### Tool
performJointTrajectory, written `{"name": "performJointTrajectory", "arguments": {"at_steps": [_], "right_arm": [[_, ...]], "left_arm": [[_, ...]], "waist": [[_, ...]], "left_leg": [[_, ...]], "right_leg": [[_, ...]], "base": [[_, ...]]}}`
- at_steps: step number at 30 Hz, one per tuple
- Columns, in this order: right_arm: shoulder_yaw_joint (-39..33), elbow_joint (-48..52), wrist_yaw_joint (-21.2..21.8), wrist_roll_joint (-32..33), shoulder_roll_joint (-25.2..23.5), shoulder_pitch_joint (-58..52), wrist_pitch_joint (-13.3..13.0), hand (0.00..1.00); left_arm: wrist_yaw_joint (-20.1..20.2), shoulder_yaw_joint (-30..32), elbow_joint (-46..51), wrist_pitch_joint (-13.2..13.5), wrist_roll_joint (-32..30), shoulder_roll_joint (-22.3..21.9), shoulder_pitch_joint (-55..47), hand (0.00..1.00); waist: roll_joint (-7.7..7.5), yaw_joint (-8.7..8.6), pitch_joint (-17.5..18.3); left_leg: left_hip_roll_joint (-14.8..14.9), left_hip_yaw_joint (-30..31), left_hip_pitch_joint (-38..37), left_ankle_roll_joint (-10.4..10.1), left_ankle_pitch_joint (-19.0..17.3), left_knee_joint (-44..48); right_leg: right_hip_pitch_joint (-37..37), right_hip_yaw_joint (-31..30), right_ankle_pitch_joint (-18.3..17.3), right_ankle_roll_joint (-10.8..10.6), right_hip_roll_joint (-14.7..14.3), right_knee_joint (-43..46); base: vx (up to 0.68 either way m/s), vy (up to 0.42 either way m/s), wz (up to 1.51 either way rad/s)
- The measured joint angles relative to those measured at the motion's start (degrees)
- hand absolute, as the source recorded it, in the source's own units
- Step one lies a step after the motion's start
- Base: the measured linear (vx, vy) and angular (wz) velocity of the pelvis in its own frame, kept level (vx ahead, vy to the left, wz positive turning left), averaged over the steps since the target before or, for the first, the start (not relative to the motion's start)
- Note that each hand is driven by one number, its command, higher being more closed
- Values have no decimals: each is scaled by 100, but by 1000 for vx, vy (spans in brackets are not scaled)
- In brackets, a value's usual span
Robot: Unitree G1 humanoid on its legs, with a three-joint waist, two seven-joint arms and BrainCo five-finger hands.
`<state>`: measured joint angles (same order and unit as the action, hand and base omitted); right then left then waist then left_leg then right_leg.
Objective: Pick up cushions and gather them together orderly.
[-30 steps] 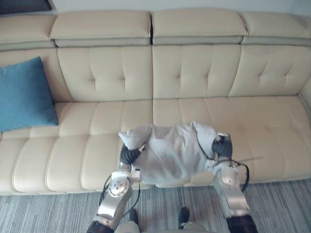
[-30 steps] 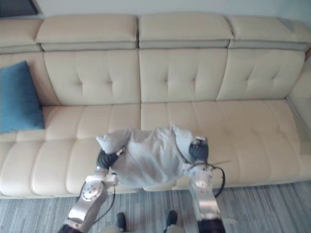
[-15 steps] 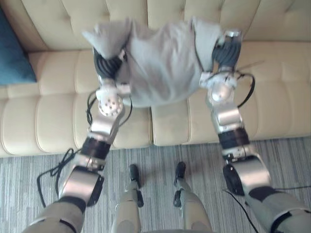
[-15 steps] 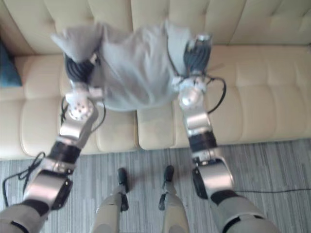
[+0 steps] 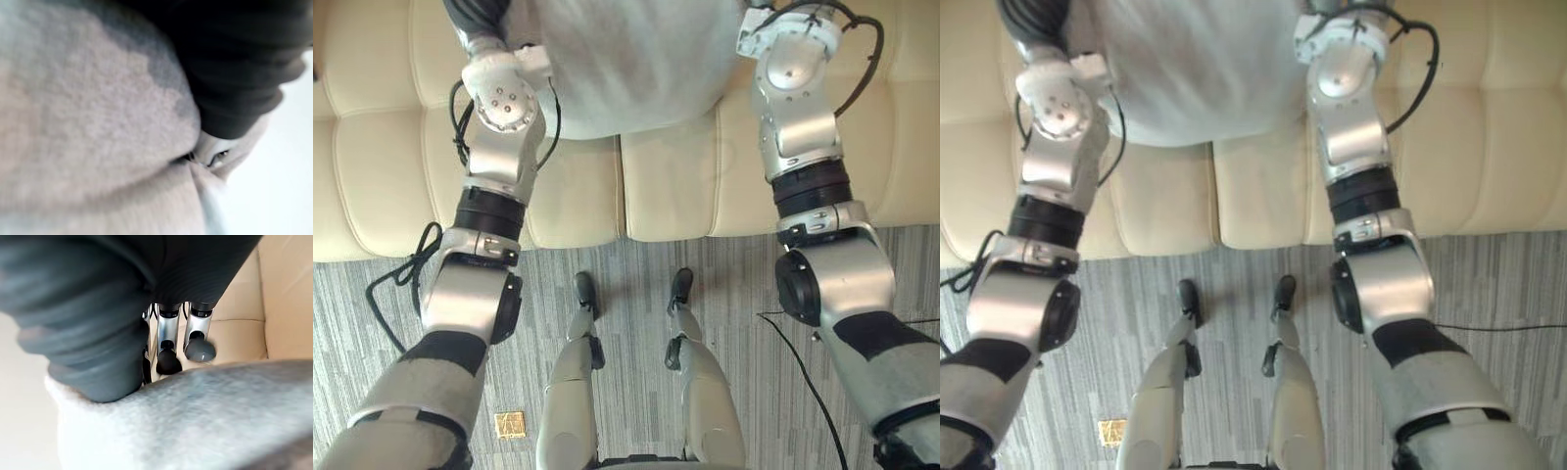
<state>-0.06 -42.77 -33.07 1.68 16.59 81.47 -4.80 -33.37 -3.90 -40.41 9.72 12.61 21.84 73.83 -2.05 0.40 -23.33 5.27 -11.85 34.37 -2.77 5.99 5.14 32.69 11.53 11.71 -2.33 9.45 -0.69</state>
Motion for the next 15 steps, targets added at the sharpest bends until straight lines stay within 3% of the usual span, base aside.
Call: {"name": "performJointTrajectory", "arguments": {"at_steps": [8,11,15], "right_arm": [[-52,-370,271,940,423,650,17,0],[-97,-375,348,1546,502,817,66,0],[-178,-374,421,2224,665,870,113,0]], "left_arm": [[403,-214,-939,-166,217,330,1157,0],[515,-215,-1058,-219,456,333,1462,0],[776,-211,-1097,-282,905,319,1823,0]], "waist": [[8,42,-5],[8,92,-5],[8,153,-5]], "left_leg": [[-44,-24,209,34,25,6],[5,-120,230,33,24,5],[12,-204,231,33,24,5]], "right_leg": [[214,-57,37,-42,55,-2],[225,-141,298,-51,3,-170],[223,-202,387,-63,-3,-269]], "base": [[-2,4,0],[-3,15,-16],[-19,21,-8]]}}
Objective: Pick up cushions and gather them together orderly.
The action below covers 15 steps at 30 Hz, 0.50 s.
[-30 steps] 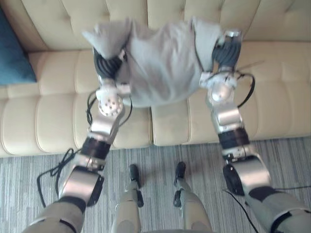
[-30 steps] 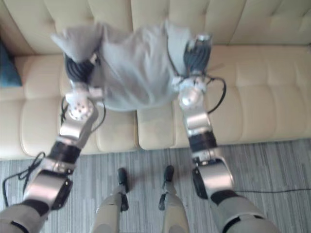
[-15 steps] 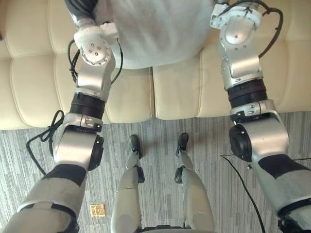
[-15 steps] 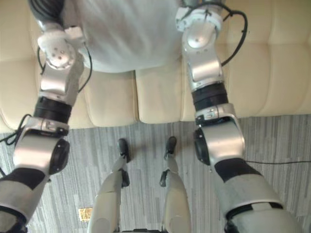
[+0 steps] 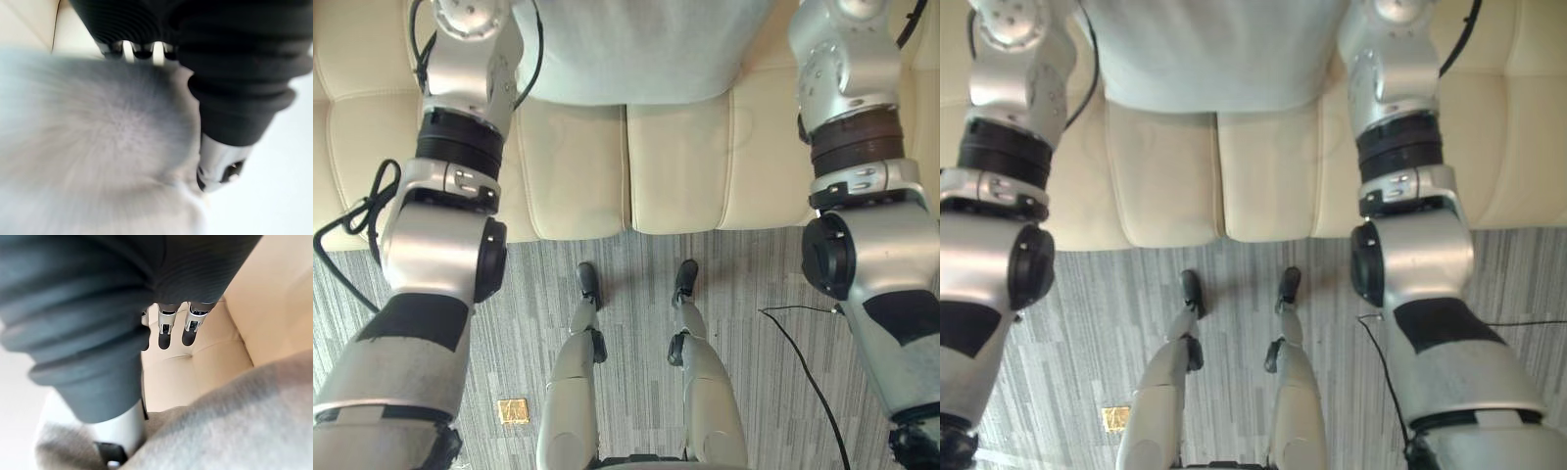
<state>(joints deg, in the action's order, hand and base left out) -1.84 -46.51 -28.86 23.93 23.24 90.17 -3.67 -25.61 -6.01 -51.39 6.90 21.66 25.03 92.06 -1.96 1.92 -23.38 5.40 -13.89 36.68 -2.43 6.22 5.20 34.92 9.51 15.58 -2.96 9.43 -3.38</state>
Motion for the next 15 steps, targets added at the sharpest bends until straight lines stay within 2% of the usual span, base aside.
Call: {"name": "performJointTrajectory", "arguments": {"at_steps": [6,8,10,13,15], "right_arm": [[-272,123,156,864,374,-3,8,0],[-416,386,209,1067,574,-312,-24,0],[-602,769,327,1219,920,-923,-64,0],[-823,979,449,1219,1251,-1506,-137,0],[-932,996,564,1215,1339,-1820,-163,0]], "left_arm": [[238,312,20,25,641,63,37,0],[373,464,156,66,839,174,-232,0],[603,544,474,187,905,542,-883,0],[796,657,526,234,998,905,-1454,0],[880,778,539,232,1001,983,-1815,0]], "waist": [[0,50,0],[2,51,1],[19,62,11],[21,82,12],[21,68,12]], "left_leg": [[25,-71,-177,-3,-2,-1],[37,-86,-323,-2,-7,-2],[73,-121,-512,5,-46,-3],[76,-144,-593,9,-48,-9],[85,-152,-625,13,-45,-21]], "right_leg": [[-167,-63,82,-44,-19,-55],[-306,-74,114,-69,-28,-60],[-470,-79,132,-78,-46,-43],[-502,-98,132,-78,-45,-1],[-516,-126,133,-76,-50,-3]], "base": [[-30,4,-6],[-32,0,-7],[-37,-8,-8],[-43,-18,-6],[-59,-31,-3]]}}
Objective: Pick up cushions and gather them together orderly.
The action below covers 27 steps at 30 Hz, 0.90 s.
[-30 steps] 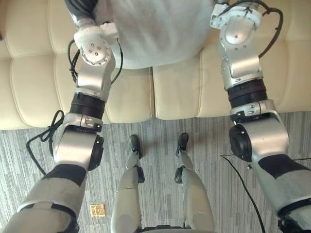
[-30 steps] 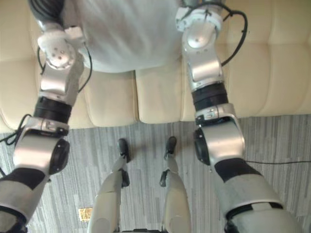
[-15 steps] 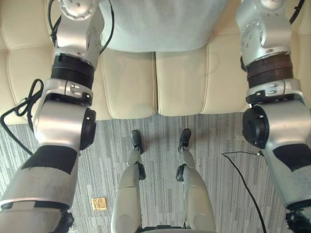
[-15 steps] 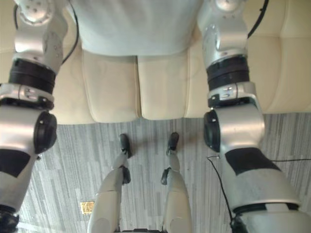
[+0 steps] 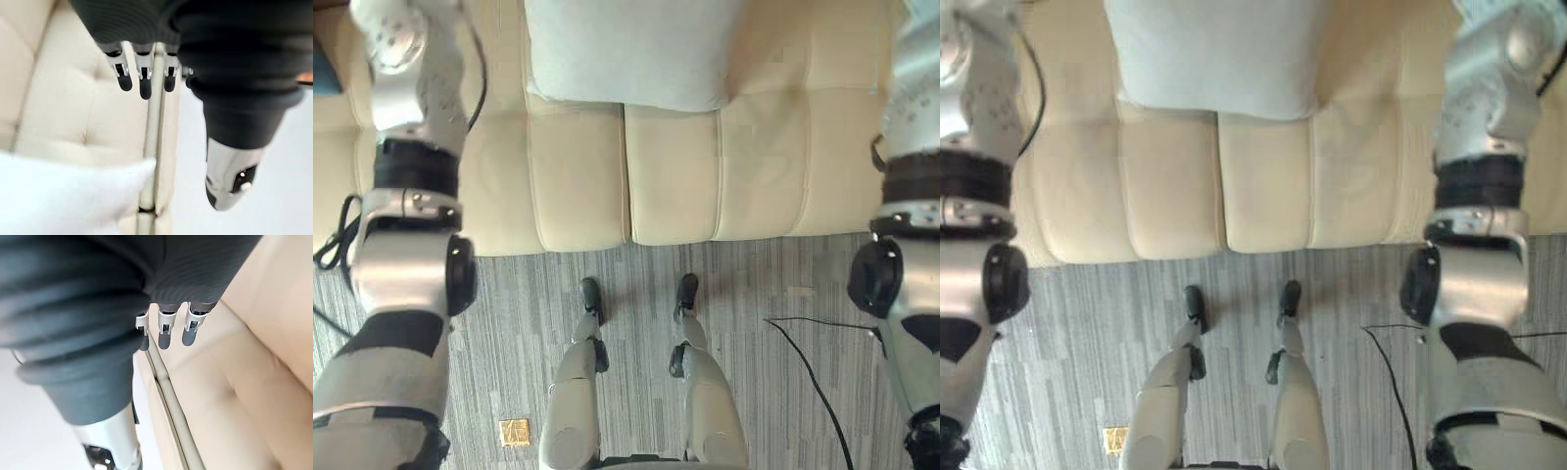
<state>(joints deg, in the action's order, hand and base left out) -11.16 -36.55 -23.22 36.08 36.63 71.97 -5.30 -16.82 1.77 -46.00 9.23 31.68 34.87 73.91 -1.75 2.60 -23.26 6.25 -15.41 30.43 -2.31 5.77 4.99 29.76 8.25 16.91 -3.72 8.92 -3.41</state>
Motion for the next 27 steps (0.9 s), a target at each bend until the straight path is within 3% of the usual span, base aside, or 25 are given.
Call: {"name": "performJointTrajectory", "arguments": {"at_steps": [3,8,11,13,15,20,24,27], "right_arm": [[64,476,203,-29,-85,-829,-6,0],[18,1911,493,-648,-490,-2737,-79,0],[2,2624,682,-1307,-1210,-4340,-87,0],[8,2786,846,-1786,-1887,-5422,-57,0],[12,2904,997,-2077,-2358,-6186,-15,0],[109,2635,1458,-3170,-3183,-7820,106,0],[238,1463,1590,-3564,-3345,-8129,133,0],[239,509,1648,-3635,-3471,-8147,152,0]], "left_arm": [[128,65,245,-5,-8,-94,-624,0],[244,168,1585,20,-218,-517,-2363,0],[266,183,2286,58,-584,-1395,-4034,0],[360,138,2357,-9,-807,-2199,-5262,0],[474,72,2367,-77,-1015,-2642,-6097,0],[960,118,2057,-248,-1844,-3189,-7866,0],[1133,269,886,-342,-2275,-3290,-8199,0],[1156,458,71,-413,-2642,-3383,-8199,0]], "waist": [[7,-14,8],[21,-79,29],[42,-119,159],[45,-116,272],[45,-117,295],[83,-21,1058],[126,-6,1639],[126,10,1821]], "left_leg": [[54,28,-152,-32,38,-22],[109,82,-463,-122,85,-83],[154,138,-674,-173,58,-112],[183,143,-888,-215,28,-169],[195,157,-1106,-255,-4,-192],[206,135,-1686,-323,-271,-223],[177,162,-2183,-349,-388,-308],[133,184,-2502,-356,-393,-478]], "right_leg": [[-210,-6,-1,0,-69,-92],[-529,-35,-210,-72,-159,-91],[-742,-44,-469,-6,-214,-70],[-931,-30,-563,1,-251,-48],[-1119,-6,-654,13,-262,17],[-1580,59,-1063,-5,-244,272],[-1950,111,-1396,-31,-194,523],[-2212,149,-1469,-55,-172,509]], "base": [[-54,-52,0],[-38,-56,-1],[-19,-70,4],[23,-62,-1],[30,-35,4],[69,-14,1],[96,26,7],[78,22,6]]}}
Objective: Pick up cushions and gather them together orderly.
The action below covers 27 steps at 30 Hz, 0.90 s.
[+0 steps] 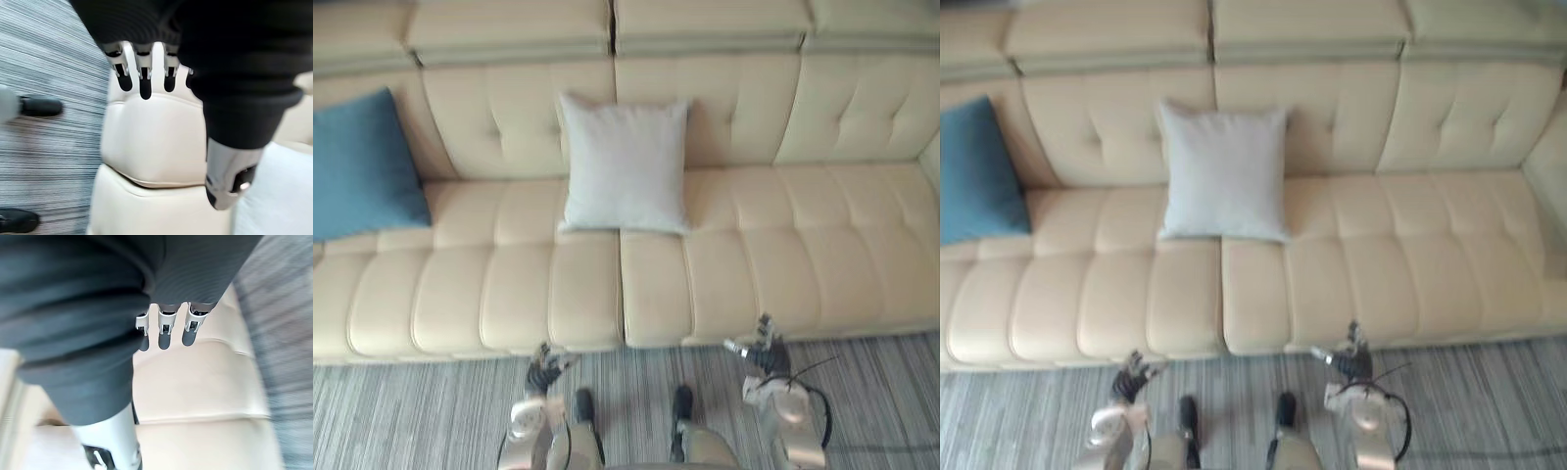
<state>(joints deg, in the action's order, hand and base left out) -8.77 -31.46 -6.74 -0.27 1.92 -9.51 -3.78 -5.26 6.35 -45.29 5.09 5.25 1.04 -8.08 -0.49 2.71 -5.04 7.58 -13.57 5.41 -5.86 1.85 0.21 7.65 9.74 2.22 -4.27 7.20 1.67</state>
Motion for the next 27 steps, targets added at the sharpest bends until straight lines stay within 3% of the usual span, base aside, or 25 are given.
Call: {"name": "performJointTrajectory", "arguments": {"at_steps": [4,10,19,21,24,25,26,27], "right_arm": [[-138,-1128,22,-165,-19,-13,50,0],[-469,-1963,14,-189,50,-30,131,0],[-541,-2149,-68,-187,19,350,174,0],[-419,-2086,-97,-187,3,465,191,0],[-361,-1865,-181,-181,-136,456,231,0],[-307,-1852,-221,-179,-180,482,238,0],[-256,-1861,-225,-175,-205,487,245,0],[-209,-1870,-226,-168,-235,437,250,0]], "left_arm": [[-50,262,-577,-63,-395,46,12,0],[-98,370,-993,-80,-531,134,52,0],[-110,161,-1146,-82,-799,203,270,0],[-120,35,-1130,-83,-850,265,408,0],[-191,39,-909,-90,-850,231,539,0],[-213,56,-827,-92,-848,181,510,0],[-215,73,-794,-90,-848,170,526,0],[-218,103,-746,-92,-845,170,516,0]], "waist": [[-19,-1,120],[-70,-60,278],[-161,-89,162],[-230,-79,-3],[-396,-94,-86],[-320,-82,-100],[-310,-87,-106],[-384,-88,-88]], "left_leg": [[-69,77,-362,2,4,-197],[-177,165,-622,4,-2,-310],[-228,-234,-656,69,-84,-230],[-207,-351,-581,40,-233,7],[-173,-405,-331,182,-366,397],[1,-522,-134,242,-339,480],[81,-499,-46,221,-327,627],[82,-432,-24,237,-363,842]], "right_leg": [[-317,48,-62,-82,36,-24],[-573,74,-64,-109,110,-133],[-239,-326,-85,-129,163,262],[-125,-408,-89,-129,184,421],[-89,-415,30,-234,225,247],[77,-229,-279,-137,237,628],[387,-36,-648,10,314,1770],[519,92,-888,-133,415,2849]], "base": [[68,17,6],[62,26,6],[16,18,-22],[-81,7,-30],[-117,7,-11],[-121,-1,-5],[-82,-26,9],[-36,-36,16]]}}
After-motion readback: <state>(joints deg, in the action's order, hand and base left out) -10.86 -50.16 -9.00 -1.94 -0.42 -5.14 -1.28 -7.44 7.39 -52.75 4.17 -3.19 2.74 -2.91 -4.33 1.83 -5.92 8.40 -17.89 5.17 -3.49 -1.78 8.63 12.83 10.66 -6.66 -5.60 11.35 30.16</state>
